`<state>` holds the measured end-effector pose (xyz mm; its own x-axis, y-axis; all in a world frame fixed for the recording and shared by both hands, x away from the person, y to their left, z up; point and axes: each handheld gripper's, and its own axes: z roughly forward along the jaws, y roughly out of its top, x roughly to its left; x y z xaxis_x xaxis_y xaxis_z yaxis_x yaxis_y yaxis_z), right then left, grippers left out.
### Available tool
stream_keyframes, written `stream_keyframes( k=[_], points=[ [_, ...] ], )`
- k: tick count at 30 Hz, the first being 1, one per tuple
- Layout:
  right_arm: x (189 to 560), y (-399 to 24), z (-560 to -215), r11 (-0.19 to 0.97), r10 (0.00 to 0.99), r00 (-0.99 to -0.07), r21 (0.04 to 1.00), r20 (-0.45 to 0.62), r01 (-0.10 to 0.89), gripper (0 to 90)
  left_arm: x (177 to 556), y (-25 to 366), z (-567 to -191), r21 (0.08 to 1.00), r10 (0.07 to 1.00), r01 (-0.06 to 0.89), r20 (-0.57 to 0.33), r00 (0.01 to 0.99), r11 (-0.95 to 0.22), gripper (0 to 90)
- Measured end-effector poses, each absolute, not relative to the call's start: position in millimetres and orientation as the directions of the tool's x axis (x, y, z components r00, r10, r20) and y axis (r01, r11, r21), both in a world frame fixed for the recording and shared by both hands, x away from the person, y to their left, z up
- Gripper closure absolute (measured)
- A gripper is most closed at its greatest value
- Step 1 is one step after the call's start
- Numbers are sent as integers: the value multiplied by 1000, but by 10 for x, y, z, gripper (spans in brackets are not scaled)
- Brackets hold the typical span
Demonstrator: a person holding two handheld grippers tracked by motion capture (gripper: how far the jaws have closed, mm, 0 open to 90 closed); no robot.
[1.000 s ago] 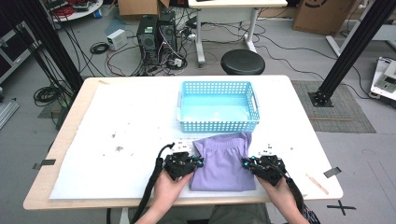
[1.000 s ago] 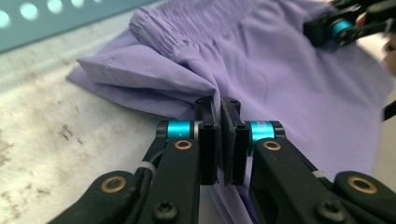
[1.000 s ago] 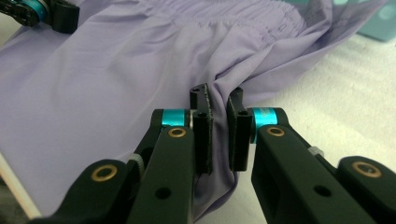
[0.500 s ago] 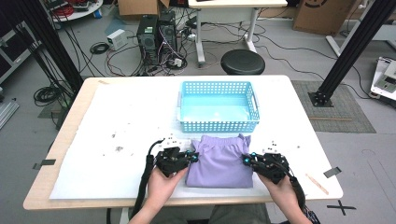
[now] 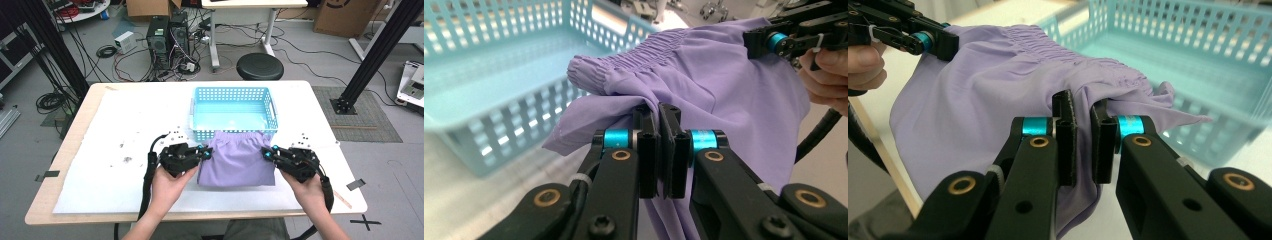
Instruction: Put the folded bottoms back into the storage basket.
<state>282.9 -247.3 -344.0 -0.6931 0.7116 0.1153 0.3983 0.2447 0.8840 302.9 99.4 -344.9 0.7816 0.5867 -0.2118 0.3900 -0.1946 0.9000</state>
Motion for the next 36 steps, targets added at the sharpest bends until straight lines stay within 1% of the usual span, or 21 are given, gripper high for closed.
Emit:
stream_keyframes(
  k=[3,7,13,20,24,26,27,28,29,31,32,33,34,36],
  points=[
    [2922,-2454,-3311,235,712,-692,890,116,391,846,3130,1009,-3272,910,597,370,-192,779,-190,867],
    [3139,-2434,-3154,217,722,-682,901,112,377,846,3331,1012,-3086,917,607,358,-185,773,-177,867],
    [3526,-2431,-3004,190,743,-660,911,110,366,846,3713,971,-2935,919,641,357,-174,748,-168,866],
    [4052,-2408,-3017,196,773,-628,905,94,378,846,4187,914,-2988,921,676,356,-162,719,-157,866],
    [4320,-2389,-3082,205,790,-609,904,75,377,845,4465,870,-3119,919,693,366,-170,701,-144,867],
    [4487,-2368,-3167,215,803,-593,900,59,379,839,4606,859,-3223,918,709,372,-170,684,-139,865],
    [4562,-2359,-3228,220,813,-580,896,49,384,800,4673,857,-3292,922,728,365,-160,666,-132,855],
    [4656,-2350,-3314,233,831,-556,883,37,407,683,4703,860,-3329,922,749,364,-151,646,-129,766],
    [4704,-2349,-3361,240,848,-530,873,25,425,614,4737,865,-3376,920,770,371,-147,620,-123,673],
    [4781,-2387,-3447,222,873,-486,856,38,467,492,4760,889,-3451,916,781,382,-149,606,-121,598],
    [4786,-2402,-3454,221,877,-479,854,38,471,465,4748,900,-3476,914,785,385,-145,602,-126,544],
    [4774,-2420,-3451,220,878,-478,852,40,475,463,4722,915,-3491,913,785,384,-133,605,-141,509],
    [4751,-2438,-3438,219,873,-486,856,42,468,463,4684,936,-3500,914,785,374,-112,610,-160,511],
    [4669,-2476,-3410,218,866,-498,868,37,445,464,4587,990,-3506,922,774,353,-103,625,-162,507]
  ],
)
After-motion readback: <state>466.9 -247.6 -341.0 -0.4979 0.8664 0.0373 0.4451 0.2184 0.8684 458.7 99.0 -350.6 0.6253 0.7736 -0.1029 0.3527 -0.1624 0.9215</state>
